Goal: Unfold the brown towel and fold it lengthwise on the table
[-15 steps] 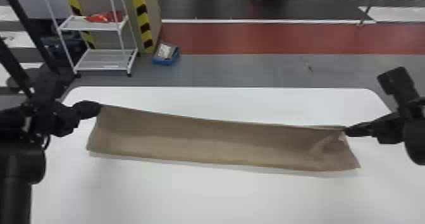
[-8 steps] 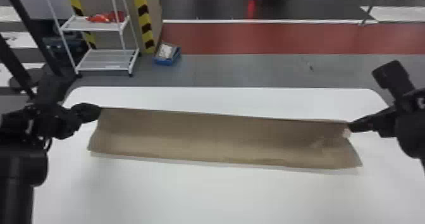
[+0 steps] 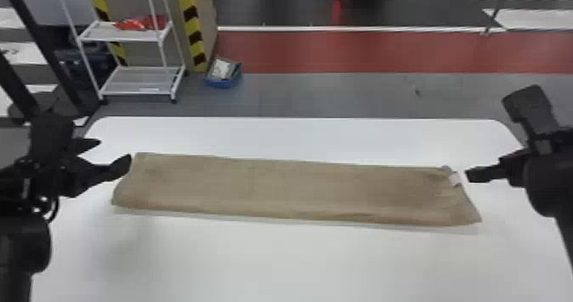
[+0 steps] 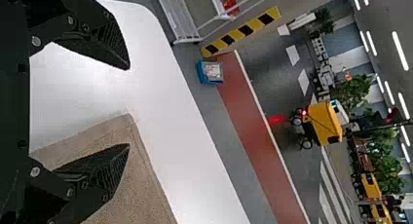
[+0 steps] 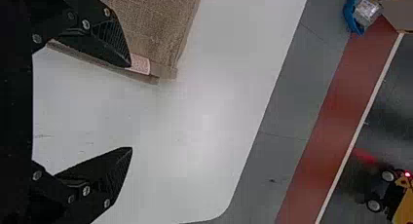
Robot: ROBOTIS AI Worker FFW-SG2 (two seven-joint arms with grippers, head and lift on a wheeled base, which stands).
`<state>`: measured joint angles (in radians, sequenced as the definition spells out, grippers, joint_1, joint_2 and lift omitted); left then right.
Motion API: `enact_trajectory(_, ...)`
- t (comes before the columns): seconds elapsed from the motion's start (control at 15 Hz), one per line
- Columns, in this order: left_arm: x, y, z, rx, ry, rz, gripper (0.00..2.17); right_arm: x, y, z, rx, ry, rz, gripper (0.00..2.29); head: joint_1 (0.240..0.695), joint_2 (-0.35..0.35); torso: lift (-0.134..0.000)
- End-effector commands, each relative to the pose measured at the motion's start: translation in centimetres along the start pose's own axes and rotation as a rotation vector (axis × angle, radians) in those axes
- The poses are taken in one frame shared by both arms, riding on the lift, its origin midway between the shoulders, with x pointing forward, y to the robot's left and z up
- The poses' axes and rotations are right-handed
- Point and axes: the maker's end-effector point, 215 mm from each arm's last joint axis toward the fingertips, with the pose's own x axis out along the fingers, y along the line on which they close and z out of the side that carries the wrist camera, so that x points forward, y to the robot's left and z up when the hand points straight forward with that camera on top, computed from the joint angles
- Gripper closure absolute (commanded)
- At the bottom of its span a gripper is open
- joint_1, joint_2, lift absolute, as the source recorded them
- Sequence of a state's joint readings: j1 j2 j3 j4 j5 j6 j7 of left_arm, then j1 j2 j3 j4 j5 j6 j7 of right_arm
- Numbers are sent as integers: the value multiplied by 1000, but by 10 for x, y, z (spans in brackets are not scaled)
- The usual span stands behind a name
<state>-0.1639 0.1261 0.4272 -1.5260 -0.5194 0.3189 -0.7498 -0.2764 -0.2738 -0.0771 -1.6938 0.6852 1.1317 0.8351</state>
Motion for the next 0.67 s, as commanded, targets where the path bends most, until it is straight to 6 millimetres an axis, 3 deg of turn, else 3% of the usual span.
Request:
enact_trajectory(0.0,-19,11,1,-95,-73,36,29,-17,20,-2,97,-74,23,46,695,2,-117)
enact_trajectory(0.13,-40,9,7,-210,-183,38,33,-39,55,3,158,-166,29,46,695,16,-117)
enact_trajectory(0.2,-55,9,10,-304,-250,31,33,-47,85,2,195,-203,54,43,695,27,-117)
enact_trajectory(0.33,-79,-5,12,-436,-352,2,33,-65,136,21,208,-336,76,43,695,77,-117)
enact_trajectory(0.47,-100,-21,9,-442,-393,26,33,-77,158,32,157,-448,3,49,695,122,-117)
enact_trajectory(0.6,-119,-23,-8,-478,-389,54,33,-115,197,69,95,-704,-15,53,695,145,-117)
